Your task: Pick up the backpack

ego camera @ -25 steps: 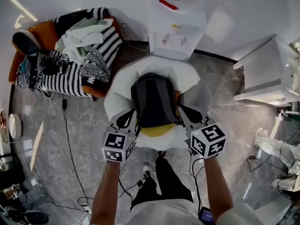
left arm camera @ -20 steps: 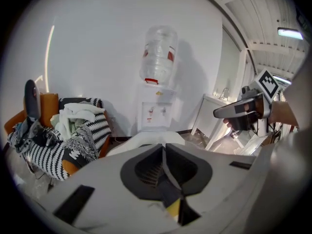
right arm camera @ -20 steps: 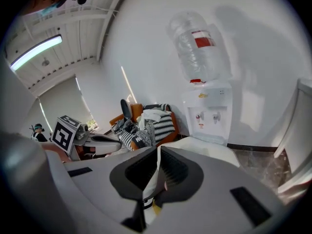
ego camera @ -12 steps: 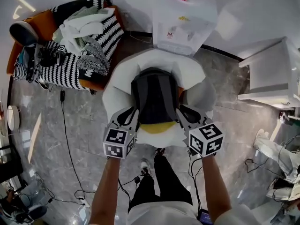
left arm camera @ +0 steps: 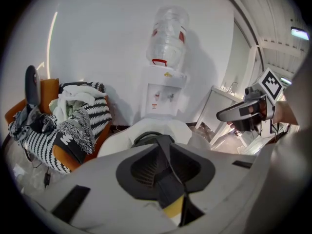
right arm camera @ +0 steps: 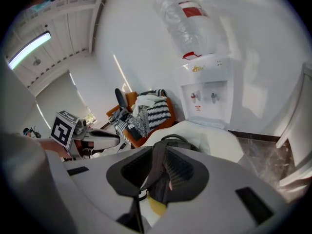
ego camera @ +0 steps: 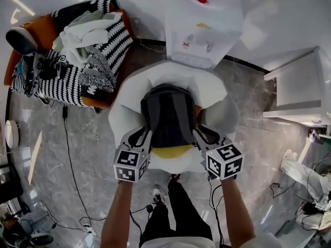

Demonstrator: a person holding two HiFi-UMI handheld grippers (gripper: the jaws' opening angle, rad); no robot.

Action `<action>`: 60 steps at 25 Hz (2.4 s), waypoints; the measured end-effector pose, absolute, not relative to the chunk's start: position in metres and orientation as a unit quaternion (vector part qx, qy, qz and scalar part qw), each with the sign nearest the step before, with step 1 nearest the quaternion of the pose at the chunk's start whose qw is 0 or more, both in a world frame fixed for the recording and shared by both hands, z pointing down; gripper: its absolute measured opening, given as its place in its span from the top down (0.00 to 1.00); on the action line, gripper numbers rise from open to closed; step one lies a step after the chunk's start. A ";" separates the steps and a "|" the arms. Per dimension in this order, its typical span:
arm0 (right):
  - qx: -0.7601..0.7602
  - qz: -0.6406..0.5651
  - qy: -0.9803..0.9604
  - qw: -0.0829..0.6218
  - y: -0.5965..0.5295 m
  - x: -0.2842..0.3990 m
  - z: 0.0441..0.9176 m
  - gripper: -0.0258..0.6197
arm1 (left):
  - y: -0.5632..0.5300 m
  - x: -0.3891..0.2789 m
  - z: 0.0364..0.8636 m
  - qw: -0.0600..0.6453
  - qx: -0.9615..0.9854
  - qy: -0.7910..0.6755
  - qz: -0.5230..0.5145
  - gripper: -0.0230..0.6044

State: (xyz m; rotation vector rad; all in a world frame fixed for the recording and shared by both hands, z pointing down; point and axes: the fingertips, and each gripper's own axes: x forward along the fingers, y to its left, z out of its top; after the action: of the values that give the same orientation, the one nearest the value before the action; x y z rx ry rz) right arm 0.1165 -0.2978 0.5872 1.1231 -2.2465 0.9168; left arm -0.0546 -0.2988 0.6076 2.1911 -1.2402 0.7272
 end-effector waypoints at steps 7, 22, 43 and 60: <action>0.405 0.346 -0.812 0.240 -0.314 0.118 0.619 0.84 | -0.314 -0.047 0.639 0.272 0.807 -0.449 0.270 0.77; 0.403 0.363 -0.798 0.261 -0.350 0.121 0.706 0.76 | -0.342 -0.049 0.703 0.288 0.796 -0.453 0.279 0.70; 0.385 0.380 -0.798 0.267 -0.366 0.120 0.798 0.67 | -0.352 -0.059 0.793 0.306 0.765 -0.474 0.311 0.67; 0.370 0.387 -0.791 0.295 -0.366 0.112 0.860 0.67 | -0.352 -0.076 0.838 0.325 0.759 -0.480 0.295 0.62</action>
State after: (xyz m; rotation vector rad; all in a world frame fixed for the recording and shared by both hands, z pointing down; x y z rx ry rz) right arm 0.1122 -0.3663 0.8599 0.9848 -2.1066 1.0305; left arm -0.0761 -0.3518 0.8383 1.9900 -1.2592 0.7743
